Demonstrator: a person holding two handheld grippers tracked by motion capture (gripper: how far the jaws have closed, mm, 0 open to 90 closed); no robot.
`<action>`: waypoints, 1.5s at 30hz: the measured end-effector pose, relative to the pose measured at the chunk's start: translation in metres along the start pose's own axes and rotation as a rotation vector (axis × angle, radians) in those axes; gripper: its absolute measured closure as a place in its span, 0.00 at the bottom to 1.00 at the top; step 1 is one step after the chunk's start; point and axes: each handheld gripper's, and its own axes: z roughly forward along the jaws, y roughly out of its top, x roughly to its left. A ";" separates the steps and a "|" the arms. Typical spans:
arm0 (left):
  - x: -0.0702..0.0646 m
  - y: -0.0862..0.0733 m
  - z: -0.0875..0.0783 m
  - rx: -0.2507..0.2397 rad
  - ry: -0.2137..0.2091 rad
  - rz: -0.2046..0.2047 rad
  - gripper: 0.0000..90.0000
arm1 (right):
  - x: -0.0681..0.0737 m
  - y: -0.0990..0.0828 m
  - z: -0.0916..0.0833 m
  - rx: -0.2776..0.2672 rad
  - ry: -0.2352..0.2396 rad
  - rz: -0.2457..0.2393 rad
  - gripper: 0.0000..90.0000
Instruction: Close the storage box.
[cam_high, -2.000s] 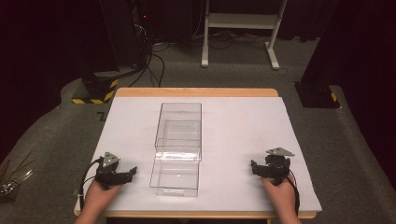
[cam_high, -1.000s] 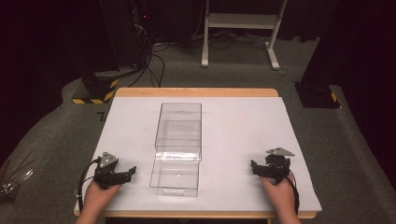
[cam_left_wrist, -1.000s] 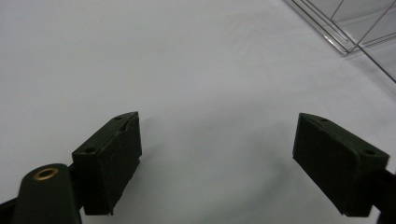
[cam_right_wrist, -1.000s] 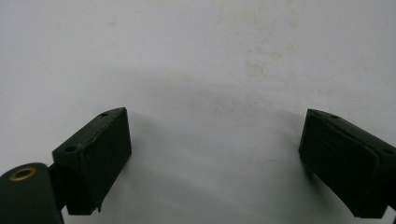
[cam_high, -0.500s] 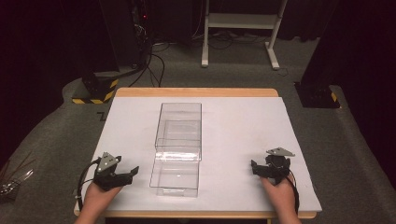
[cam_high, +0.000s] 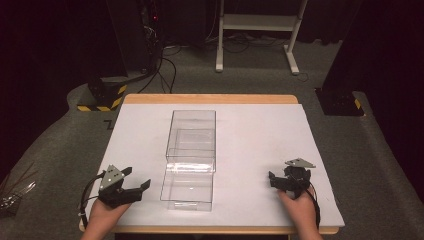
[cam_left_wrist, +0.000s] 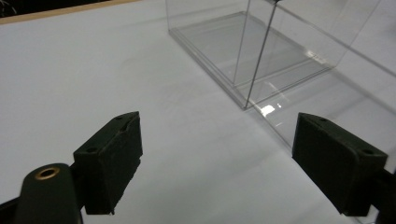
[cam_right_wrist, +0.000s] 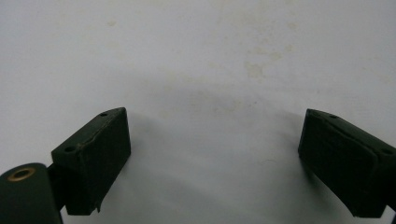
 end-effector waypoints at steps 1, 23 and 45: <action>-0.001 0.001 -0.002 -0.007 -0.002 0.003 0.18 | 0.000 0.000 0.000 0.000 0.000 0.000 0.10; -0.026 0.012 -0.025 -0.088 -0.054 0.014 0.19 | 0.000 0.000 0.000 0.004 0.006 0.005 0.10; -0.066 0.005 -0.018 -0.071 -0.169 0.048 0.17 | 0.000 0.000 0.000 0.004 0.006 0.004 0.10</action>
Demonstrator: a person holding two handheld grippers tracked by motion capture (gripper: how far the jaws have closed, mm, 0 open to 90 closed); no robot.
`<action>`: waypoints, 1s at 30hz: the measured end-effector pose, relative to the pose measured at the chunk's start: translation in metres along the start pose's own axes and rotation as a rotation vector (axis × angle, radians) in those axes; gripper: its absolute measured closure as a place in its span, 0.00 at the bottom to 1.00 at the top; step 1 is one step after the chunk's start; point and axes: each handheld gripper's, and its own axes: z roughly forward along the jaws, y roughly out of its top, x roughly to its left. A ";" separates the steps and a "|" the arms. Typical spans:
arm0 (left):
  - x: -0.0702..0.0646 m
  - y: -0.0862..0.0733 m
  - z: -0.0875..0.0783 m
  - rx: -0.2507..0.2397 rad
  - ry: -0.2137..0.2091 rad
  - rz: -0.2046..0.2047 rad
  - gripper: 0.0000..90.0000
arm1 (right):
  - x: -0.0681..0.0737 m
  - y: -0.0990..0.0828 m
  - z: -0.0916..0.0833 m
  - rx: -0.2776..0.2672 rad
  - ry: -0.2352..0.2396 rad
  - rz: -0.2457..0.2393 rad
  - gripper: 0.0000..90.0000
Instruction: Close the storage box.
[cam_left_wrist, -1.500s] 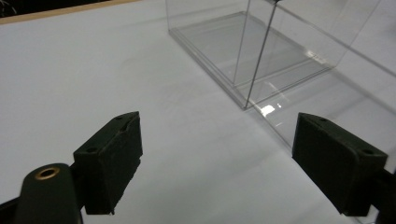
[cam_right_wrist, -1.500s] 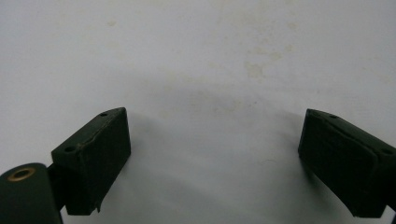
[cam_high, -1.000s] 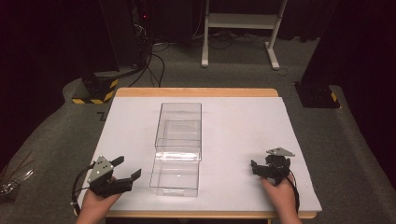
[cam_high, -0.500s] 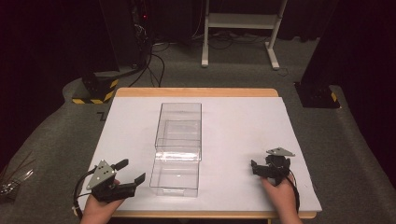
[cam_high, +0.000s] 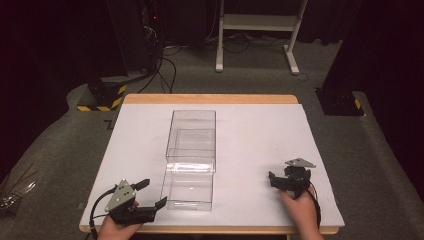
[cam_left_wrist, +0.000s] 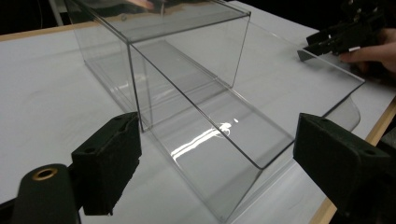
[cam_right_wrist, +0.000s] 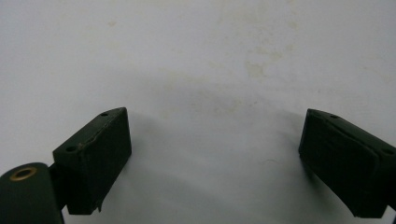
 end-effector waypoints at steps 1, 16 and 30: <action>-0.001 -0.001 0.001 0.004 -0.005 -0.003 0.17 | 0.000 0.000 0.000 0.000 0.000 0.000 0.10; -0.001 -0.012 0.015 0.092 -0.044 0.008 0.16 | 0.000 0.000 0.000 -0.001 0.000 -0.001 0.10; -0.003 -0.018 0.025 0.116 -0.064 0.005 0.25 | 0.000 0.000 0.000 0.000 0.000 -0.001 0.10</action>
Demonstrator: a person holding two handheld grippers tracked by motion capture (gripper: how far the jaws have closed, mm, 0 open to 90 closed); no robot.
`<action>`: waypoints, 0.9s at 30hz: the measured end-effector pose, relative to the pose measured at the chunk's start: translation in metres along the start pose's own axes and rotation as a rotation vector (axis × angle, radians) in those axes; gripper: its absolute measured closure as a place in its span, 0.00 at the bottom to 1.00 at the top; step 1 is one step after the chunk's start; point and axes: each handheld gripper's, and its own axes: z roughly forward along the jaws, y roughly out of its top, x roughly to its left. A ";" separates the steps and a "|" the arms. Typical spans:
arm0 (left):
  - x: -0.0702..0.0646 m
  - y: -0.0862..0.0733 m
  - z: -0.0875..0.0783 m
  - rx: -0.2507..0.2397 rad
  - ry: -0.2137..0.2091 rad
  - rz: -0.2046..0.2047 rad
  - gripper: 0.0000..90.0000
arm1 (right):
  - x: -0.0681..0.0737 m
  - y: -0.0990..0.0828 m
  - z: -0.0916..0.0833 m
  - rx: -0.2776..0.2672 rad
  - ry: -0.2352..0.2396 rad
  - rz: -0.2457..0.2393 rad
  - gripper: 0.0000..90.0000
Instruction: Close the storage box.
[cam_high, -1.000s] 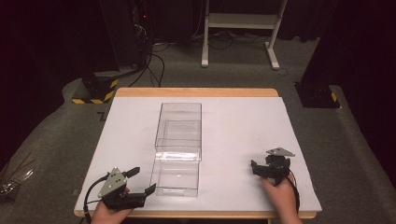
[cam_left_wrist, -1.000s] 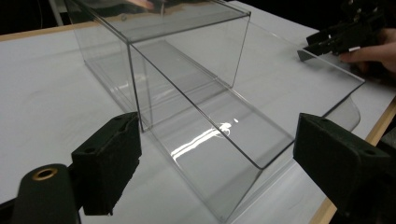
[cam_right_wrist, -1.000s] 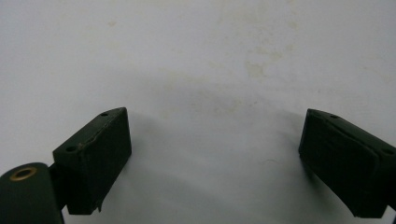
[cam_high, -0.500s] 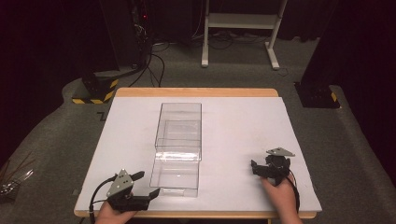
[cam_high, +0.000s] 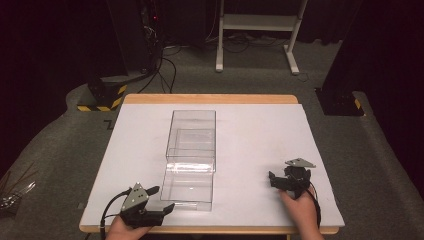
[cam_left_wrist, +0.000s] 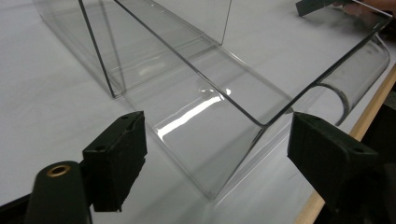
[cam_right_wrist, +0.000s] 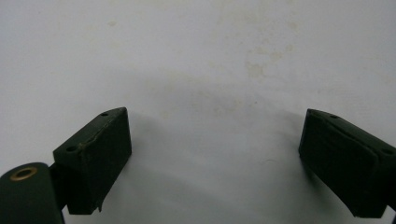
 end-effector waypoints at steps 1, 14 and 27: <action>0.000 -0.001 0.001 0.001 -0.004 0.005 0.26 | 0.000 0.000 0.000 0.000 0.000 0.000 0.10; -0.008 -0.001 0.006 0.001 0.019 0.046 0.37 | 0.000 0.000 0.000 0.000 0.000 -0.001 0.10; -0.006 0.002 0.012 -0.016 0.033 0.024 0.37 | 0.000 0.000 0.000 0.000 -0.001 -0.001 0.10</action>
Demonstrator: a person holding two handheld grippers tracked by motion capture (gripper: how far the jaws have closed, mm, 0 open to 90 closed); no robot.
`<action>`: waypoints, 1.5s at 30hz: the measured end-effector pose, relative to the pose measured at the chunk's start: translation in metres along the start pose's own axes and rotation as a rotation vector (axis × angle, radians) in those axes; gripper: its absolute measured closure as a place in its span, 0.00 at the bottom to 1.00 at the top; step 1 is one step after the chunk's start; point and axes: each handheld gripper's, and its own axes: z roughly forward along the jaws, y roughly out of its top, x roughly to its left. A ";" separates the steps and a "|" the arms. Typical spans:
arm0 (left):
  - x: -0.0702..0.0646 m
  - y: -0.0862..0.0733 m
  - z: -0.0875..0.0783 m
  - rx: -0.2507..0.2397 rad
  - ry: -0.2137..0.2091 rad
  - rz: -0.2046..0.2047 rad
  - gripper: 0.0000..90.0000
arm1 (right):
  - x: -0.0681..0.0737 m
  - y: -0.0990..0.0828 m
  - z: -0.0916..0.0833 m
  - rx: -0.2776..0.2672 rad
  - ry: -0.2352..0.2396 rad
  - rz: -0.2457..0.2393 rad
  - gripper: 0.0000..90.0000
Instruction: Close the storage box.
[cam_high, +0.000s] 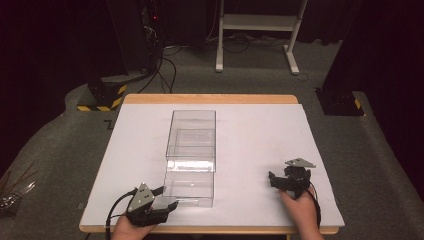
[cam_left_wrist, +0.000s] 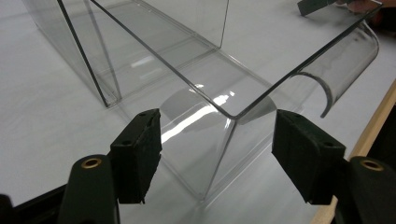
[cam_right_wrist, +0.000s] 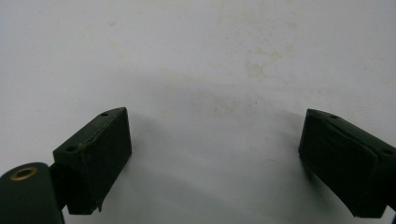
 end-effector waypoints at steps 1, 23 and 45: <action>0.000 0.000 0.001 -0.005 -0.001 -0.008 0.38 | 0.000 0.000 0.000 0.000 0.000 0.000 0.10; 0.011 0.005 0.010 -0.064 0.043 -0.059 0.47 | 0.000 0.000 0.000 0.000 -0.001 0.000 0.10; 0.020 0.009 0.024 -0.074 0.069 -0.069 0.47 | 0.000 0.000 0.000 -0.002 -0.002 -0.002 0.11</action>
